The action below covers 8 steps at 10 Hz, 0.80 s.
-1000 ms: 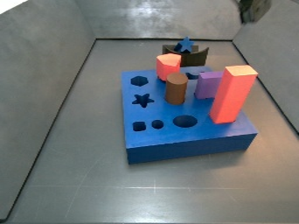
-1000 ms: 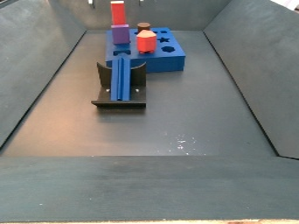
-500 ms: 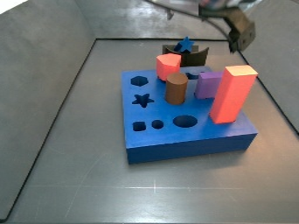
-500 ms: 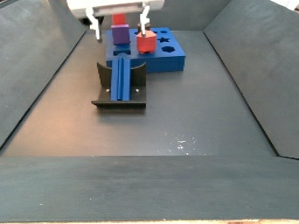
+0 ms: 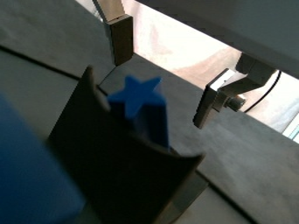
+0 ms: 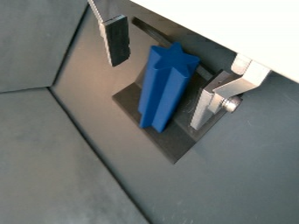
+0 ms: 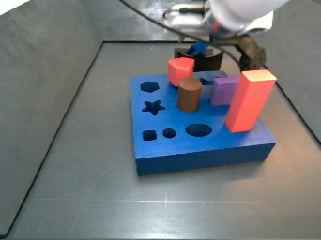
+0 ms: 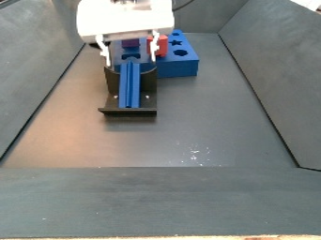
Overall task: Pick up the star object. Move up. Place the star object on the fixture. Regrasp the star object. Move to above the board. Insert the star object.
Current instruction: Regrasp the star object, then move to above the board.
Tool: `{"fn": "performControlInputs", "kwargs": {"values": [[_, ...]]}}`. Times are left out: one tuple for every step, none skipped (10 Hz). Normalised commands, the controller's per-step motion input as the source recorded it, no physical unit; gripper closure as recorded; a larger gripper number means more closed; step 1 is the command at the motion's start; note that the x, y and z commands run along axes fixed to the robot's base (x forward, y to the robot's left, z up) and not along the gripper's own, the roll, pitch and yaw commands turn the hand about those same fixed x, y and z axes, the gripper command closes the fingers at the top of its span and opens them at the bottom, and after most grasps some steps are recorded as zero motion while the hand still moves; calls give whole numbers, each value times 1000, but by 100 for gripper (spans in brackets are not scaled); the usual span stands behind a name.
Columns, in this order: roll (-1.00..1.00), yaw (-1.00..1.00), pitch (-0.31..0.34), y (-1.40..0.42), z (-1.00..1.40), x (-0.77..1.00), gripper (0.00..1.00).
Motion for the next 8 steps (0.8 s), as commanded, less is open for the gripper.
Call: {"fn": "performControlInputs", "kwargs": {"values": [[79,-18,-97,13,-663,84,0],[77,-31,-74,4,-473,73,0],[77,-35,-57,5,-329,70,0],[64,-29,-34,-2,-206,55,0],[0,0,0,0,0,0,100],[-131,-203,173,263,1000,4,100],[-140,-196,171,261,1000,3,100],[-149,-133,174,250,1000,-6,100]]}}
